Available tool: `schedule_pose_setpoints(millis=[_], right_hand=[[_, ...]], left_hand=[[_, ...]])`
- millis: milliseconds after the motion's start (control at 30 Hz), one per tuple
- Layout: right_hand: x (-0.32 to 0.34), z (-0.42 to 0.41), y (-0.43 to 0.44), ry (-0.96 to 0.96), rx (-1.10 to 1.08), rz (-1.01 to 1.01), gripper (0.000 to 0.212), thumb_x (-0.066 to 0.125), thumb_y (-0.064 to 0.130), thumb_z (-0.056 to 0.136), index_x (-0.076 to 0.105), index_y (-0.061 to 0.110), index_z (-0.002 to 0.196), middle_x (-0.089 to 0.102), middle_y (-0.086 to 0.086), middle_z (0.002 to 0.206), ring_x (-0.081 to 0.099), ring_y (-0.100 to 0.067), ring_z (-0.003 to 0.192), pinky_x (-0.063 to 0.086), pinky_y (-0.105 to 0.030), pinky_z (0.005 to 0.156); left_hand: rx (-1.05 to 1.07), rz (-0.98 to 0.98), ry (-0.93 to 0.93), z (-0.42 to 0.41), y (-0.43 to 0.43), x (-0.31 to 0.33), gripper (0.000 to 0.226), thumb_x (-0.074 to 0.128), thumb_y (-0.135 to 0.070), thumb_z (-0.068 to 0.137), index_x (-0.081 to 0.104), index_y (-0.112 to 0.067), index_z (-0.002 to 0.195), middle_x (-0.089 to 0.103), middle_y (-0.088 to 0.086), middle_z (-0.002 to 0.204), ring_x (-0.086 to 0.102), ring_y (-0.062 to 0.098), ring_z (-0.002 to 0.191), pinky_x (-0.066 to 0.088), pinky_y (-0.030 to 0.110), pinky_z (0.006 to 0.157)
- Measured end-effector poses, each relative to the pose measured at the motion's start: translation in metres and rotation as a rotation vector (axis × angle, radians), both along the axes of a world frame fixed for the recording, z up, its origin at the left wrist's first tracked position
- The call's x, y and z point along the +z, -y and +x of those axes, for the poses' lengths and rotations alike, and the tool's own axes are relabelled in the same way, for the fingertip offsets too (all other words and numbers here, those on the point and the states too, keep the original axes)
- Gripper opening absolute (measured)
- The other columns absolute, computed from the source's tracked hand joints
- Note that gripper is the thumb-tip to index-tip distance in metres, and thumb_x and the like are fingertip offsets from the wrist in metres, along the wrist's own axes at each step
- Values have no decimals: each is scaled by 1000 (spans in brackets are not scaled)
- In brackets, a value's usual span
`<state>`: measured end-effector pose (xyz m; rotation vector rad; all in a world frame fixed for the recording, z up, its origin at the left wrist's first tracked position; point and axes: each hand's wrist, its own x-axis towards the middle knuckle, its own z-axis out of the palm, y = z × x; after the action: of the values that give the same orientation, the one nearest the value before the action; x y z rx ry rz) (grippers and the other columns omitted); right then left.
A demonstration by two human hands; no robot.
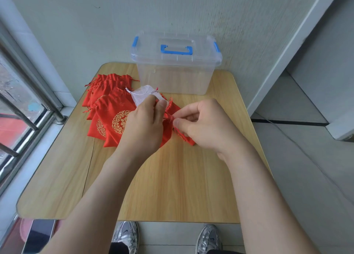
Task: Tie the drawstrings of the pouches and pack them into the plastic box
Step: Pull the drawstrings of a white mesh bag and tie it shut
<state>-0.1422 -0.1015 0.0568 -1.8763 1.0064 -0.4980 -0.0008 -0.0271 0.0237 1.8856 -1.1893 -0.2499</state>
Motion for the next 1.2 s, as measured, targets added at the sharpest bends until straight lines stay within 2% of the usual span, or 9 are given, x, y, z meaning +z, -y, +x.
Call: schedule_pose_setpoints(millis=[67,167,267,567,700,800,867,1100,1200], right_hand=[[-1,2,-2,-83,34,-109,21,74,15,93,80,28,78,76,3,71,71,-15,70,59,-31,66],[-2,4,-5,-160,24,-217,37,71,16,90,70,34,58,73,0,68,66,-14,66,51,-19,52],[-2,4,-6,-176,14,-244,33,70,18,89,71,29,58,72,-1,66,65,-13,67,50,-21,50],[-17,8,1,-160,-49,-409,11,67,24,84,65,24,73,64,14,65,61,-6,67,49,-27,59],[-20,8,7,-66,-129,-331,12,70,22,81,71,23,69,69,17,66,64,-4,69,46,-16,55],[-21,7,9,-52,-158,-283,12,72,23,81,73,23,69,71,21,69,66,-2,70,49,-16,56],[-22,8,11,-40,-176,-271,11,72,23,80,73,23,70,72,18,68,66,-2,70,51,-19,59],[-29,10,12,247,-208,-135,7,70,19,83,69,23,77,77,4,81,78,-19,74,65,-48,69],[-30,18,15,389,-259,-60,4,72,20,82,72,23,78,78,1,81,79,-26,79,65,-53,74]], left_hand=[[15,16,30,2,1,-2,40,43,-34,113,39,-25,75,48,-9,62,48,6,58,34,16,54],[50,57,37,6,1,-4,40,43,-39,112,54,-9,88,61,3,73,55,24,70,40,25,60],[58,82,40,11,-1,-5,42,42,-39,113,63,-7,96,72,5,93,65,33,89,51,47,76],[123,67,40,23,0,-8,28,46,-20,111,73,-15,113,65,-12,106,60,14,87,41,27,70],[137,15,33,23,3,-8,25,48,-17,110,74,-17,108,67,-12,93,55,5,65,36,20,57],[133,-21,8,22,6,-7,25,49,-14,108,73,-19,103,59,-14,67,51,5,49,32,18,47],[129,-45,13,21,9,-5,23,49,-15,109,71,-19,103,58,-13,66,50,5,47,32,19,46],[50,-128,-2,15,9,1,37,40,-29,114,70,-16,96,59,-9,69,58,0,69,35,15,61],[-89,-131,-68,13,8,2,30,46,-35,107,74,-25,104,70,-7,93,65,6,94,47,21,77]])
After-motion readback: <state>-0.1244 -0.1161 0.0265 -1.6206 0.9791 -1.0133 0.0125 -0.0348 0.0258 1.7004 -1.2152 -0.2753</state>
